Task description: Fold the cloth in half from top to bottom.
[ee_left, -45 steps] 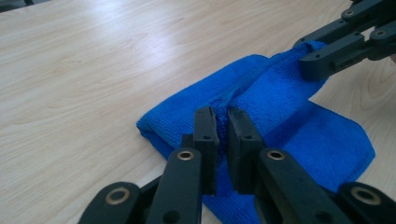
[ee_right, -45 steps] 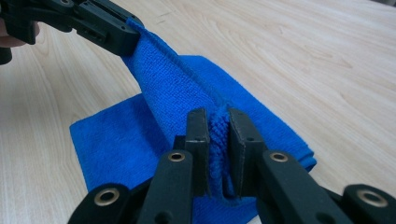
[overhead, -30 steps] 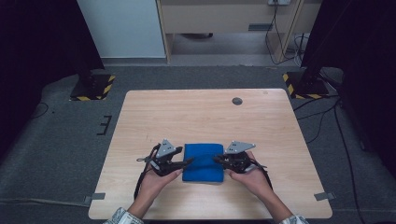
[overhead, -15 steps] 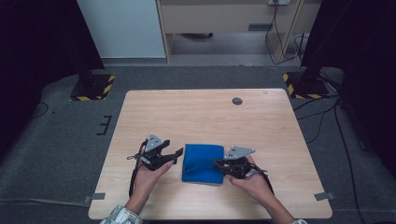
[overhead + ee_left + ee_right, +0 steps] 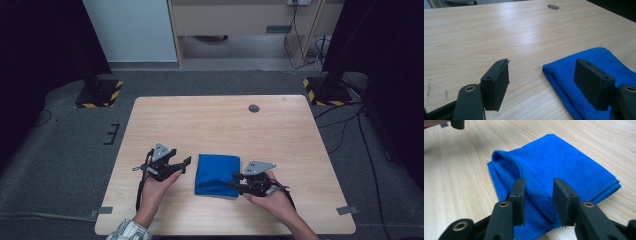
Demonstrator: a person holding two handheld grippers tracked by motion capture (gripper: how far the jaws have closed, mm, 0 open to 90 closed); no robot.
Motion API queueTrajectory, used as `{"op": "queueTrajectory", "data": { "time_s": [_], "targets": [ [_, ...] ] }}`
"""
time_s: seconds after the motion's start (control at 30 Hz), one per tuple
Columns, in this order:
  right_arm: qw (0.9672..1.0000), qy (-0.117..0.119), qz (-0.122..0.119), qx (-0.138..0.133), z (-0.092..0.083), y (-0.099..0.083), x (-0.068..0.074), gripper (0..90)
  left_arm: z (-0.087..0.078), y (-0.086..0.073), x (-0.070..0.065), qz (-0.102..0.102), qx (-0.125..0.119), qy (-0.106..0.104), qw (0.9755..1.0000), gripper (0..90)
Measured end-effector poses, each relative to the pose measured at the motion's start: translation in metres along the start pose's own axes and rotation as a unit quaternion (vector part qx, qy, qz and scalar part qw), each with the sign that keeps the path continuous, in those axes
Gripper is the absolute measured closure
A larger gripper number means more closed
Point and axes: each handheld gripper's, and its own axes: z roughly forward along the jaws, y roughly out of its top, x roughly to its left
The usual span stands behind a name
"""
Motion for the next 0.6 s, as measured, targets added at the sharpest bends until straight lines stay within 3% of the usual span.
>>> {"op": "queueTrajectory", "data": {
  "time_s": [0.17,0.37,0.47,0.6],
  "targets": [
    [0.9999,0.002,0.005,-0.012,-0.004,0.004,0.001,58.4,0.000,0.000,0.001,0.000,0.000,0.004,1.0000,28.1],
    [0.9992,-0.015,0.025,-0.027,0.001,0.010,-0.005,55.9,0.002,-0.001,0.000,0.002,0.004,0.006,1.0000,27.9],
    [0.9987,-0.008,0.037,-0.036,0.004,0.013,-0.006,54.6,0.002,-0.002,0.001,0.002,0.004,0.007,1.0000,27.9],
    [0.9985,-0.006,0.034,-0.043,0.001,0.018,-0.003,53.5,0.002,-0.002,0.001,0.001,0.005,0.007,1.0000,27.9]
  ]
}}
